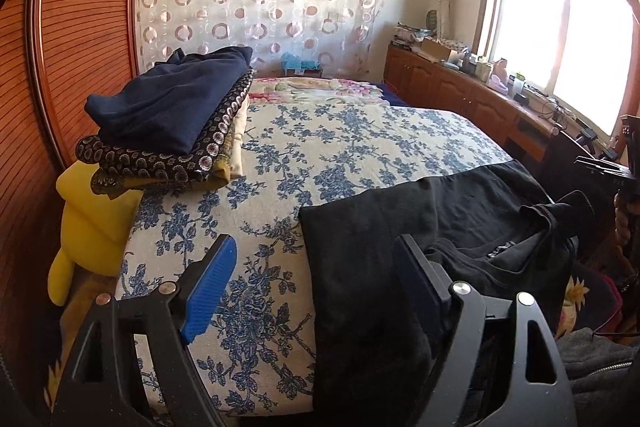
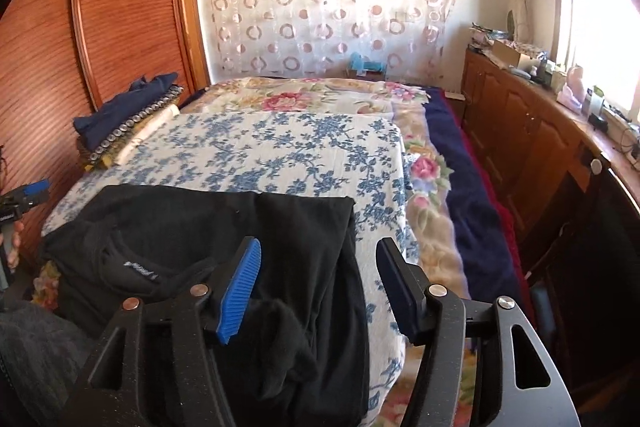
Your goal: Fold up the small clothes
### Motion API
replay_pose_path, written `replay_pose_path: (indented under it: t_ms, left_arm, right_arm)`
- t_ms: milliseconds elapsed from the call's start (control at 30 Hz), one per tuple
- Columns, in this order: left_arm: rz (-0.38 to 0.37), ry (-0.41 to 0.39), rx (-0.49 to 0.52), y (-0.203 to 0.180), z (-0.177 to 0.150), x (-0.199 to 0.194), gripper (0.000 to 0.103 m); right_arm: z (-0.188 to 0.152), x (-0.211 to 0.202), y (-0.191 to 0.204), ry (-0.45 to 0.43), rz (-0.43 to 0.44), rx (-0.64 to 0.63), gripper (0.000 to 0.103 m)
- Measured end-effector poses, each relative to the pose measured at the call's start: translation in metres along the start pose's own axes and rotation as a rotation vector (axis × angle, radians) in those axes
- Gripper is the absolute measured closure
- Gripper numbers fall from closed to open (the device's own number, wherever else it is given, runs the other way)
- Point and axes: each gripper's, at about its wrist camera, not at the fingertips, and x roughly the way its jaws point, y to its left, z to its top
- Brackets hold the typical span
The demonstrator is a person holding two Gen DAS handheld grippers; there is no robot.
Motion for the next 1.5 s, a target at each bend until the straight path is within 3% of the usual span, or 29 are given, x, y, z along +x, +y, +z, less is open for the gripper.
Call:
replay_pose_path:
  t_ms: [300,633,800,1033,1267,1400,1500]
  left_arm:
    - [0.016,0.023,-0.042,0.015,-0.003,0.013,0.022]
    - [0.038,0.045,-0.075,0.023,-0.003,0.028,0.022]
    - [0.033,0.053,-0.070,0.025,0.002,0.037,0.022]
    - [0.029,0.066,-0.099,0.032,0.020,0.060,0.022]
    - [-0.048,0.150,-0.079,0.020,0.026,0.099,0.022]
    - [-0.112,0.211,-0.060,0.011,0.022,0.118,0.039]
    - [-0.128,0.246,-0.063,0.010,0.020,0.126,0.043]
  right_arm:
    - [0.011,0.054,0.005,0.078,0.043,0.005,0.040]
    - [0.024,0.100,-0.006,0.186,-0.011,0.015,0.040]
    - [0.017,0.108,-0.012,0.214,0.004,0.052,0.040]
    - [0.007,0.093,-0.007,0.172,-0.020,0.022,0.039]
    - [0.003,0.093,-0.006,0.171,-0.017,0.024,0.039]
    - [0.004,0.103,-0.006,0.171,-0.016,0.026,0.039]
    - [0.004,0.106,-0.008,0.171,-0.015,0.025,0.039]
